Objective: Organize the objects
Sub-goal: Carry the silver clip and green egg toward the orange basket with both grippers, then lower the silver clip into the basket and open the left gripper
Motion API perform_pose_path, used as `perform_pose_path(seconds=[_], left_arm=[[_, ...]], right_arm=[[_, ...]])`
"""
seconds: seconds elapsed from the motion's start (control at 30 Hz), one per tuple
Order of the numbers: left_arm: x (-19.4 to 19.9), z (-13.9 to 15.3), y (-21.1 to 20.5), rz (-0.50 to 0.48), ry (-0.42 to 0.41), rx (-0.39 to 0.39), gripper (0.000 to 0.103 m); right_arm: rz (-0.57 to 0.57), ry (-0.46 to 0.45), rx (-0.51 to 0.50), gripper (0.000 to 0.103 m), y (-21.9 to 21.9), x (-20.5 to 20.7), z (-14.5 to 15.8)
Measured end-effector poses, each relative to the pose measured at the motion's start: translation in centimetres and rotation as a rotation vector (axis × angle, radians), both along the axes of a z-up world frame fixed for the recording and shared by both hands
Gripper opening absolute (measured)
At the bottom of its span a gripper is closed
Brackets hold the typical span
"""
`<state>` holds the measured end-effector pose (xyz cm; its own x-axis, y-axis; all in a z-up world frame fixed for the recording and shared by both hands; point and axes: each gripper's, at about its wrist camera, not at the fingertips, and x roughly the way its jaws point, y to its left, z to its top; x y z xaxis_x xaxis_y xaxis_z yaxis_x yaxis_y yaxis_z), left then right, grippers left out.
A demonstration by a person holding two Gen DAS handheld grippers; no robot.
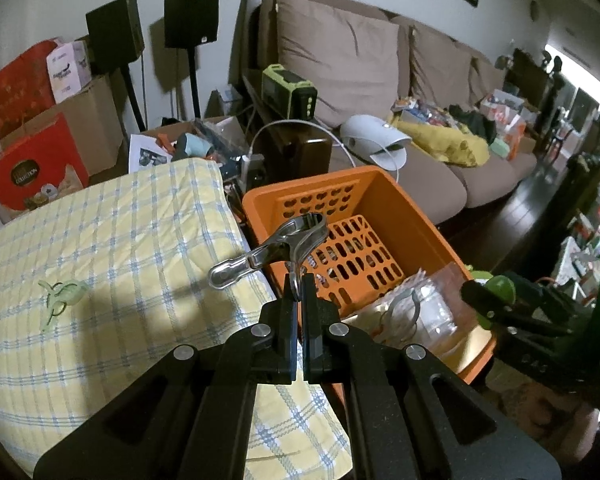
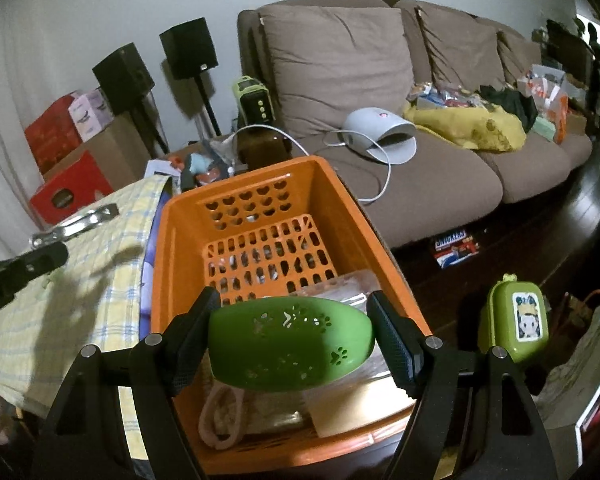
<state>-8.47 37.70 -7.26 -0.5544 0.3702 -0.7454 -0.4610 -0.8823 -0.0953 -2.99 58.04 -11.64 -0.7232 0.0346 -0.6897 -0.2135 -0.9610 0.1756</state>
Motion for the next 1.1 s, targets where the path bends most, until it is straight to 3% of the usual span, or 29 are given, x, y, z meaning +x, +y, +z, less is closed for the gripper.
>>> perform_pose_path(seconds=[0.33,0.53,0.67,1.1], left_arm=[[-1.1,-1.4,2.2,-0.012,-0.012,-0.005,0.001],[-2.7,-3.6,4.6,-0.041,-0.065,-0.008,0.001],[-4.0,-5.1,5.7,-0.076,-0.144,0.033,0.001],[-5.3,-7.5,7.7,-0.081,-0.151,-0.027,0.001]], right_arm=[[-0.037,-0.006,0.011,0.077,1.1,0.2,-0.1],[-0.029,-0.032,-0.016,0.077,1.3,0.0,-1.1],[0.026,-0.088,0.002,0.077,0.0,-0.8,-2.0],[0.14,-0.207,0.027,0.077,-2.7,-1.7,-4.5]])
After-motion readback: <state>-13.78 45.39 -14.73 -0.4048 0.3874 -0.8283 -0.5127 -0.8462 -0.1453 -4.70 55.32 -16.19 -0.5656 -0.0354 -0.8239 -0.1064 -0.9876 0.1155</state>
